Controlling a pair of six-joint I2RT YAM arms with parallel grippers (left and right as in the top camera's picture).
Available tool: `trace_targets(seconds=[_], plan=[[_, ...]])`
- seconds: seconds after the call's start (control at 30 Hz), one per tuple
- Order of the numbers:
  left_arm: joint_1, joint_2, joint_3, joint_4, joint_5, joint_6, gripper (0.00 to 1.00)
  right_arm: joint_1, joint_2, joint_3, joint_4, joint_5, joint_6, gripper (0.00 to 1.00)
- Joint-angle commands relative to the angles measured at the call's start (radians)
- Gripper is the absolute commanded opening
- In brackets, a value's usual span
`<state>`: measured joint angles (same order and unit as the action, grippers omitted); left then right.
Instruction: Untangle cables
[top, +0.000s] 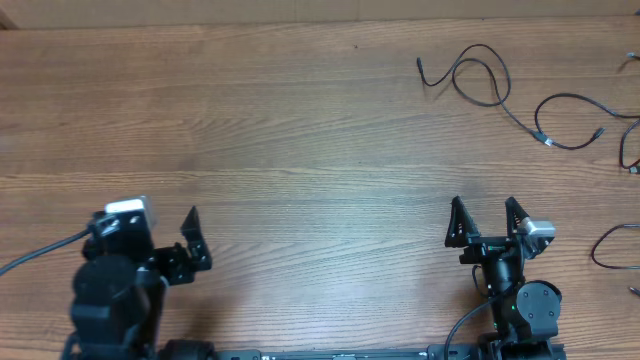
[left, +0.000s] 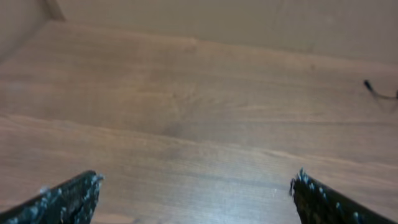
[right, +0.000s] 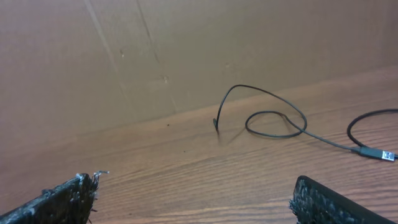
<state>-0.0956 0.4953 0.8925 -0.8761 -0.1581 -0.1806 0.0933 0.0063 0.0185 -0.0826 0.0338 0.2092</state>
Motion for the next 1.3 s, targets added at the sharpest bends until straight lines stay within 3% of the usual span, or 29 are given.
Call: trace_targets(seconds=[0.0,0.27,0.43,0.87,1.27], plan=[[0.006,-0.071,-0.185,0.115,-0.035,-0.016,1.00,0.005,-0.003,-0.011,0.004,0.014,0.003,1.00],[0.005,-0.225,-0.648,0.496,-0.106,-0.052,1.00,0.005,-0.003,-0.011,0.004,0.014,0.003,1.00],[0.003,-0.276,-0.804,0.592,-0.151,-0.052,0.99,0.005,-0.003,-0.011,0.004,0.014,0.003,1.00],[0.003,-0.277,-0.796,0.557,-0.027,0.004,1.00,0.005,-0.003,-0.011,0.004,0.014,0.003,1.00],[0.004,-0.278,-0.794,0.560,-0.032,0.047,1.00,0.005,-0.003,-0.011,0.004,0.014,0.003,1.00]])
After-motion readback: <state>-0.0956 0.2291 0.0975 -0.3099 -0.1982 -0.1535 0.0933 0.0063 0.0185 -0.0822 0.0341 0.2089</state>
